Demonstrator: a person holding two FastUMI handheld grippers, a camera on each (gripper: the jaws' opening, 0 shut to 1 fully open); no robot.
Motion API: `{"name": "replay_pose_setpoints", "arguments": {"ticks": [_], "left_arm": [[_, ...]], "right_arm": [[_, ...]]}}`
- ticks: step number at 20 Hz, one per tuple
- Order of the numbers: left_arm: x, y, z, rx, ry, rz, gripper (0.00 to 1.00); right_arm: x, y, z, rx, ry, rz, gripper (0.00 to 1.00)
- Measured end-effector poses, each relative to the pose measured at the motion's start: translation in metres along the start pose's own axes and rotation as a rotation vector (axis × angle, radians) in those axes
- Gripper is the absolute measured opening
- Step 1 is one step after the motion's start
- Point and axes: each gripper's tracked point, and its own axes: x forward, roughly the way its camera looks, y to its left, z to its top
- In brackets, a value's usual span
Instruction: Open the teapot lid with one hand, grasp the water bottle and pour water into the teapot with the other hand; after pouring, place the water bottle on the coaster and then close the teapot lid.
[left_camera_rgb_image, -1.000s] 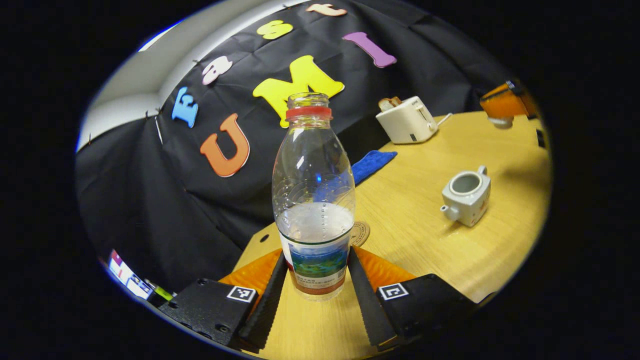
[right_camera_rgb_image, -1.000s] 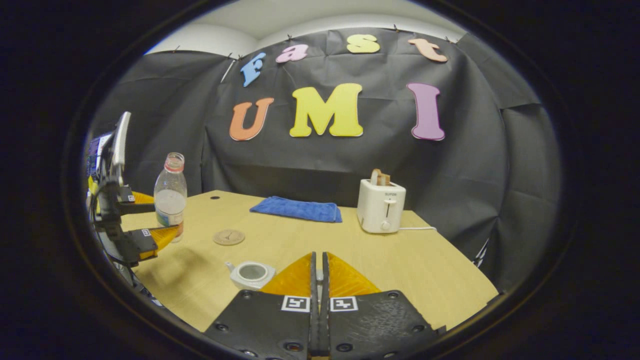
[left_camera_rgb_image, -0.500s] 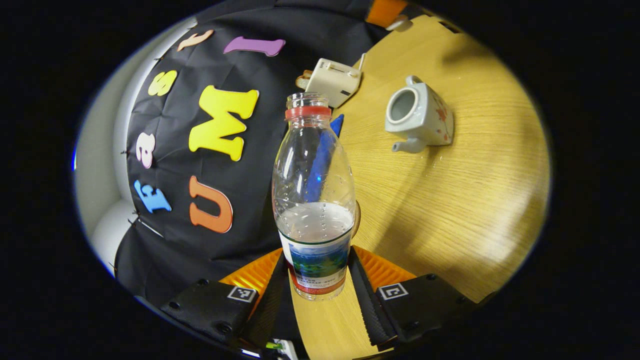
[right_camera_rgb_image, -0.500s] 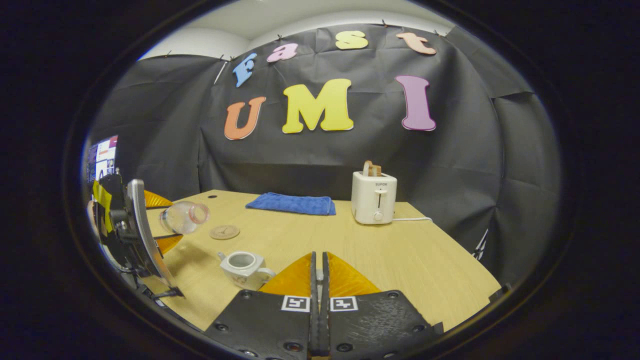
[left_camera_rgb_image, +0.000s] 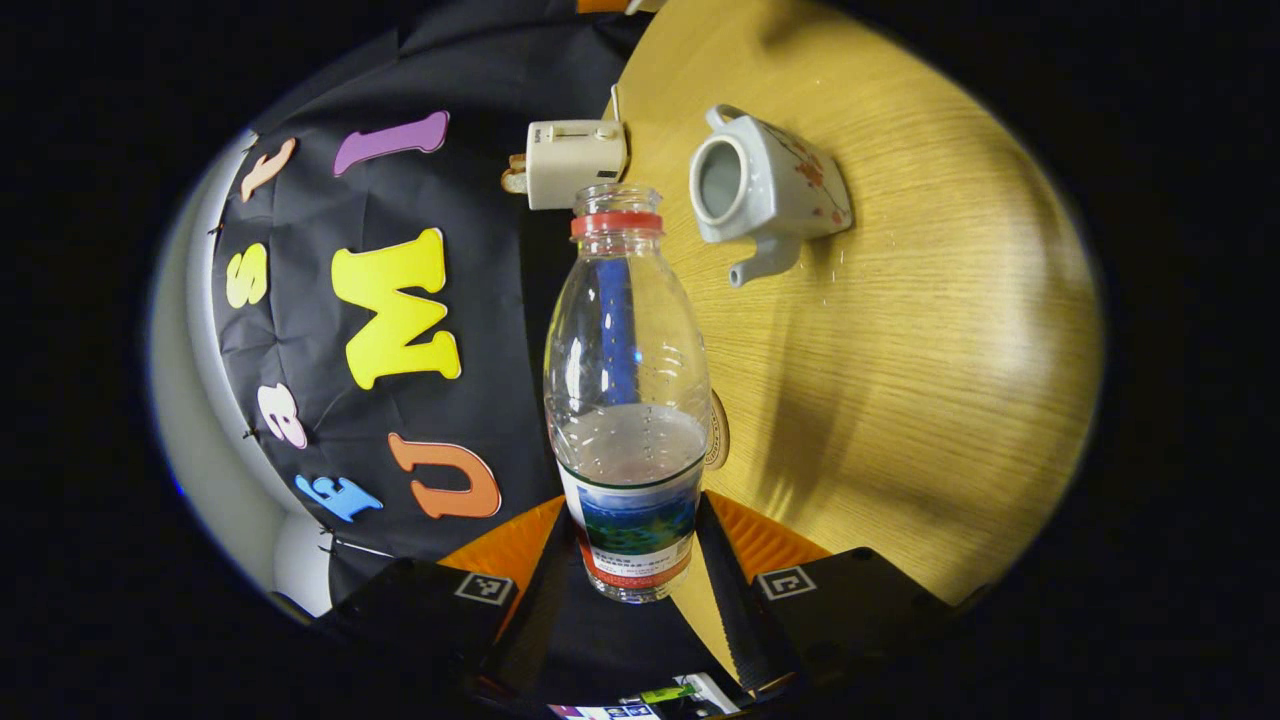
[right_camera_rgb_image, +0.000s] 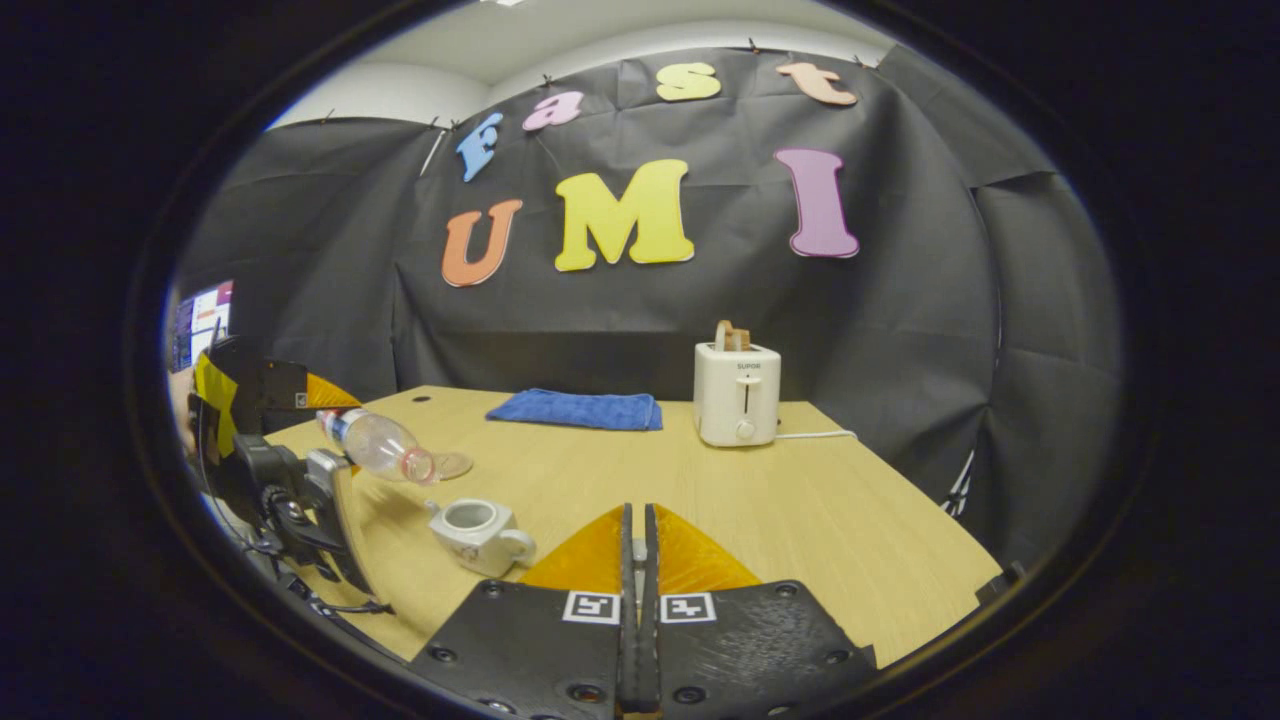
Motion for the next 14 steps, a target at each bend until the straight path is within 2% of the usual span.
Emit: {"name": "replay_pose_setpoints", "arguments": {"ticks": [14], "left_arm": [[0.006,0.021,0.013,0.177,0.038,0.029,0.73]], "right_arm": [[-0.003,-0.014,-0.001,0.020,-0.005,-0.015,0.00]]}}
